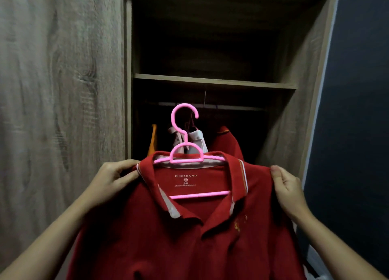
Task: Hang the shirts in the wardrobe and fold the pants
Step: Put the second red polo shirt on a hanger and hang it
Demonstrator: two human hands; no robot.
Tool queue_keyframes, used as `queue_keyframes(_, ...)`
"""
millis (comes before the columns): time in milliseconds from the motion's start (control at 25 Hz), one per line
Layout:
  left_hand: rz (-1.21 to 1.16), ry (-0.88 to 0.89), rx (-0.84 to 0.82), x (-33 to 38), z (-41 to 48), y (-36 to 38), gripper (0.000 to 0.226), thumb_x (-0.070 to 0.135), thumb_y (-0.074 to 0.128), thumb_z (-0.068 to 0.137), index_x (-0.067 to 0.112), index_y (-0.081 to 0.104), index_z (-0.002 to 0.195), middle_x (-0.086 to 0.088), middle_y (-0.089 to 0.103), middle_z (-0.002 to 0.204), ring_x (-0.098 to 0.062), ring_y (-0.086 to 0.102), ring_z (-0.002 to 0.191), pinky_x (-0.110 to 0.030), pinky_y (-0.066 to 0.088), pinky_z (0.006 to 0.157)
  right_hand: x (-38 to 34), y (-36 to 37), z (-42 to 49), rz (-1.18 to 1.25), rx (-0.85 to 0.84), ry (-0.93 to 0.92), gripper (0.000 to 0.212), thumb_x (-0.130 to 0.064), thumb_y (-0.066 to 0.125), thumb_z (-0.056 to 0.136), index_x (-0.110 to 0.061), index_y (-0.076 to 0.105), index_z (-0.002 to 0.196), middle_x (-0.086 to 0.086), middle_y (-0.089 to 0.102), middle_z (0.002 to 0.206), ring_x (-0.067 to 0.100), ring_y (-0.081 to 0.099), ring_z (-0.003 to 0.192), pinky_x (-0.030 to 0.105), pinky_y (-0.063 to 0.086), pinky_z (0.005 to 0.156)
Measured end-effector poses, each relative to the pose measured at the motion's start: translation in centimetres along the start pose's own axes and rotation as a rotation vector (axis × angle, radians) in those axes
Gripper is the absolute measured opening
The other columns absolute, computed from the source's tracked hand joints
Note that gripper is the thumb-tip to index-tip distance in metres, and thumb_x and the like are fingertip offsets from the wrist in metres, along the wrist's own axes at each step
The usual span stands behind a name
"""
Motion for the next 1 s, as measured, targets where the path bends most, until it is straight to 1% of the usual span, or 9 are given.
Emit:
queue_keyframes(80,-0.039,-0.005,-0.024,0.2,0.2,0.2,0.023,0.049,0.055,0.077,0.051,0.067,0.096,0.021,0.072,0.093,0.005,0.066,0.087,-0.013,0.050,0.077,-0.9,-0.2,0.1,-0.263,-0.134,-0.145,0.053,-0.066,0.027,0.085,-0.034,0.061,0.109,-0.014,0.069,0.102,0.000,0.061,0.092,0.032,0.047,0.086)
queue_keyframes(160,-0.067,-0.010,-0.038,0.4,0.5,0.7,0.024,0.052,0.056,0.076,0.050,0.068,0.097,0.020,0.072,0.094,0.003,0.067,0.089,-0.017,0.052,0.078,-3.0,0.4,0.3,-0.434,-0.296,-0.278,0.055,-0.065,0.025,0.082,-0.038,0.054,0.119,-0.024,0.061,0.113,-0.003,0.056,0.103,0.027,0.039,0.087)
queue_keyframes(360,-0.171,-0.048,-0.142,1.2,0.7,0.9,0.042,0.072,0.059,0.069,0.046,0.069,0.101,0.018,0.071,0.103,0.001,0.065,0.099,-0.013,0.050,0.084,-4.2,0.6,0.4,-0.510,-0.276,-0.244,0.047,-0.069,0.022,0.077,-0.035,0.052,0.090,-0.017,0.060,0.071,0.006,0.060,0.072,0.033,0.048,0.065)
queue_keyframes(520,-0.198,-0.189,-0.105,-0.9,-0.2,-1.0,0.049,0.074,0.067,0.056,0.041,0.074,0.091,0.012,0.074,0.096,0.001,0.067,0.093,-0.010,0.050,0.079,-4.8,0.4,0.7,-0.454,-0.142,-0.134,0.043,-0.068,0.035,0.077,-0.035,0.058,0.088,-0.011,0.061,0.064,0.013,0.062,0.068,0.034,0.050,0.066)
queue_keyframes(640,-0.294,-0.363,-0.137,-3.4,-2.4,-0.3,0.050,0.055,0.075,0.057,0.028,0.073,0.100,0.001,0.074,0.099,-0.011,0.069,0.094,-0.022,0.055,0.081,-4.9,-0.2,1.4,-0.450,-0.033,-0.078,0.034,-0.062,0.048,0.080,-0.030,0.061,0.081,-0.007,0.060,0.061,0.021,0.064,0.071,0.035,0.049,0.068)
queue_keyframes(760,-0.163,-0.442,-0.116,-5.5,-4.3,0.2,0.044,0.057,0.075,0.062,0.020,0.073,0.086,-0.004,0.073,0.079,-0.009,0.065,0.078,-0.023,0.051,0.071,-4.4,-1.6,2.3,-0.448,-0.043,-0.044,0.043,-0.068,0.043,0.075,-0.028,0.059,0.076,-0.006,0.058,0.059,0.022,0.062,0.069,0.037,0.049,0.066)
queue_keyframes(840,-0.030,-0.448,-0.127,-6.6,-5.0,0.1,0.032,0.058,0.074,0.065,0.030,0.072,0.079,0.006,0.070,0.070,-0.005,0.061,0.072,-0.019,0.047,0.065,-4.4,-2.0,2.4,-0.461,-0.072,-0.050,0.043,-0.069,0.043,0.076,-0.028,0.057,0.074,-0.008,0.056,0.056,0.021,0.061,0.067,0.036,0.048,0.064)
queue_keyframes(920,0.013,-0.441,-0.166,-6.7,-5.1,0.1,0.035,0.061,0.069,0.060,0.037,0.070,0.085,0.010,0.072,0.080,-0.005,0.064,0.078,-0.022,0.049,0.070,-4.4,-1.9,2.0,-0.479,-0.085,-0.058,0.038,-0.062,0.050,0.080,-0.026,0.057,0.074,-0.009,0.055,0.055,0.019,0.060,0.067,0.034,0.045,0.061)
queue_keyframes(1000,-0.182,-0.408,-0.204,-5.1,-4.7,0.2,0.051,0.048,0.071,0.055,0.042,0.065,0.106,0.009,0.070,0.106,-0.008,0.064,0.101,-0.020,0.050,0.083,-4.0,-1.9,1.5,-0.475,-0.104,-0.054,0.035,-0.058,0.052,0.082,-0.024,0.058,0.075,-0.007,0.056,0.057,0.017,0.059,0.067,0.035,0.046,0.062)
Point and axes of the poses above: each hand's wrist, its own z-axis towards the middle knuckle, its own y-axis out of the palm, x = y × z, the point moved 1 cm from there along z, towards the middle knuckle
